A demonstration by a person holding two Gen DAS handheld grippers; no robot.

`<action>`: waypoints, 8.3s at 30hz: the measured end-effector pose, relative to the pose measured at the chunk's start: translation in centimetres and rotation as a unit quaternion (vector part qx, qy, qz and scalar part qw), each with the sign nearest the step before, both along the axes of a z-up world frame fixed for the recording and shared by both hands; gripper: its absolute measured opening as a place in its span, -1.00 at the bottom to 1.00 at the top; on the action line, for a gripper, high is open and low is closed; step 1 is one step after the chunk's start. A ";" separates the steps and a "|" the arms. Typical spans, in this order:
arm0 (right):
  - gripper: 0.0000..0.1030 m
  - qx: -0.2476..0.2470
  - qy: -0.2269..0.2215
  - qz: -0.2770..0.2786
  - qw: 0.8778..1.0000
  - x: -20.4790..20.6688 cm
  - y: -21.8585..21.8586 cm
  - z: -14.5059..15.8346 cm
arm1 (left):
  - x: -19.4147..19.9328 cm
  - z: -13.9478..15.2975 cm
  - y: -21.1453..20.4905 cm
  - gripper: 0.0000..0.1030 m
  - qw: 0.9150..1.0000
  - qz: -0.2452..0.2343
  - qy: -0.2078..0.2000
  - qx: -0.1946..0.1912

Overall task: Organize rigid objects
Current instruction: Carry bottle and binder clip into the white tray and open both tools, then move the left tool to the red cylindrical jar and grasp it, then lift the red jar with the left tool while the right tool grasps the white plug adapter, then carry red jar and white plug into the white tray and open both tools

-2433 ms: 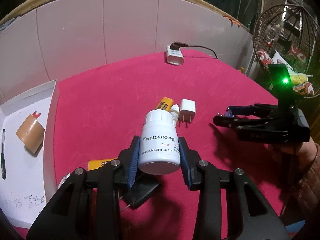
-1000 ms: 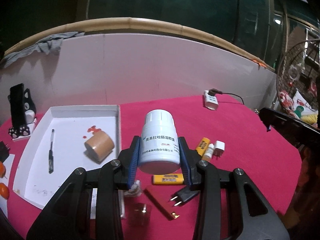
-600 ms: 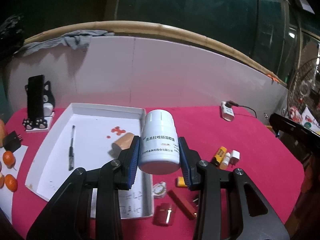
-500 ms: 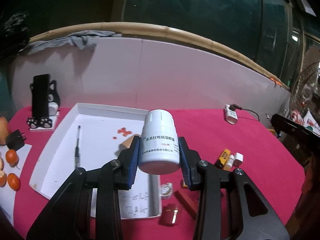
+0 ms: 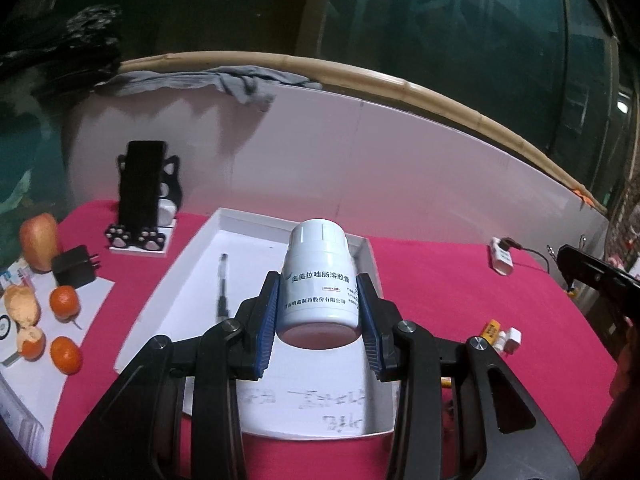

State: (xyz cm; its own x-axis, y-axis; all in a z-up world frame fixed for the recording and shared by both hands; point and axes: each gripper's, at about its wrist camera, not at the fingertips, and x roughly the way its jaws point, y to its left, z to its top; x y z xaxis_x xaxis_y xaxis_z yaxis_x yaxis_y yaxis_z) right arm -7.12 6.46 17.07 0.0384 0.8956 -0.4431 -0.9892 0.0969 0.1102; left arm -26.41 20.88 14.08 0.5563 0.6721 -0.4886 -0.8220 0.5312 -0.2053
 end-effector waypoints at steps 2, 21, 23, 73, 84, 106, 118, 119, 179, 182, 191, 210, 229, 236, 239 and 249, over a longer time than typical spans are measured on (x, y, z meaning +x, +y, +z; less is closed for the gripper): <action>-0.37 -0.001 -0.003 0.005 1.000 -0.5 0.6 0.1 | -0.8 -0.1 0.4 -0.29 1.000 0.010 -0.001 -0.002; -0.37 -0.045 -0.004 0.060 0.997 -5.3 8.2 -1.0 | -5.0 -2.5 4.1 -0.29 0.998 0.060 0.011 -0.024; -0.37 -0.053 -0.003 0.065 0.996 -5.8 9.2 -1.4 | -5.1 -2.7 5.1 -0.29 0.997 0.064 0.014 -0.028; 1.00 -0.041 -0.032 -0.025 0.998 -4.1 6.3 -6.2 | -1.4 -2.9 5.0 0.99 0.998 0.034 0.001 -0.046; 1.00 0.003 0.018 -0.167 0.986 4.5 -1.2 -5.2 | 5.1 -3.3 -0.1 0.99 0.994 -0.097 0.024 -0.042; 1.00 -0.036 0.140 -0.238 0.960 11.8 -7.6 -10.2 | 10.3 -9.0 -8.3 0.99 0.932 -0.336 0.064 -0.120; 1.00 -0.041 0.131 -0.216 0.967 11.1 -7.5 -10.1 | 9.1 -11.3 -5.4 0.98 0.955 -0.249 0.111 -0.120; 1.00 -0.042 0.130 -0.215 0.967 11.1 -7.5 -10.1 | 8.9 -11.4 -5.2 0.98 0.955 -0.247 0.112 -0.123; -0.09 -0.127 -0.021 -0.054 0.990 10.4 -3.4 -11.5 | 8.8 -11.2 -7.2 -0.45 0.963 -0.220 0.140 -0.065; -0.09 -0.092 -0.011 -0.048 0.994 9.1 -4.4 -9.7 | 8.3 -10.5 -7.5 -0.45 0.966 -0.217 0.131 -0.059; -0.08 -0.034 -0.014 -0.014 0.999 5.3 -4.7 -6.2 | 6.6 -5.8 -8.3 -0.45 0.976 -0.192 0.106 0.005; -0.08 0.013 -0.038 0.043 0.998 -0.3 -1.9 -1.3 | 0.0 -2.1 -4.0 -0.45 0.994 -0.080 0.074 0.030; -0.08 -0.009 -0.031 0.087 0.996 -5.0 3.7 -0.2 | -5.2 -0.9 -0.1 -0.45 0.997 -0.003 0.072 0.038; -0.08 -0.027 -0.032 0.099 0.994 -6.8 5.9 -0.7 | -5.8 -1.0 1.6 -0.45 0.996 0.014 0.080 0.035; -0.08 -0.034 -0.034 0.103 0.994 -7.3 6.9 -0.9 | -5.9 -1.2 2.5 -0.45 0.996 0.023 0.085 0.033; -0.08 -0.065 -0.033 0.111 0.991 -8.6 10.3 -2.2 | -5.5 -2.3 5.8 -0.45 0.995 0.040 0.093 0.010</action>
State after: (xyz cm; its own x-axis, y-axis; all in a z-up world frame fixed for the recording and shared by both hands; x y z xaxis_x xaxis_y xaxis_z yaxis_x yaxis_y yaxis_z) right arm -15.70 16.78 14.91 -0.1204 0.8202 -0.5592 -0.9924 -0.1148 0.0453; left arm -31.91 26.70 11.82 0.4023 0.7209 -0.5644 -0.8845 0.4651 -0.0366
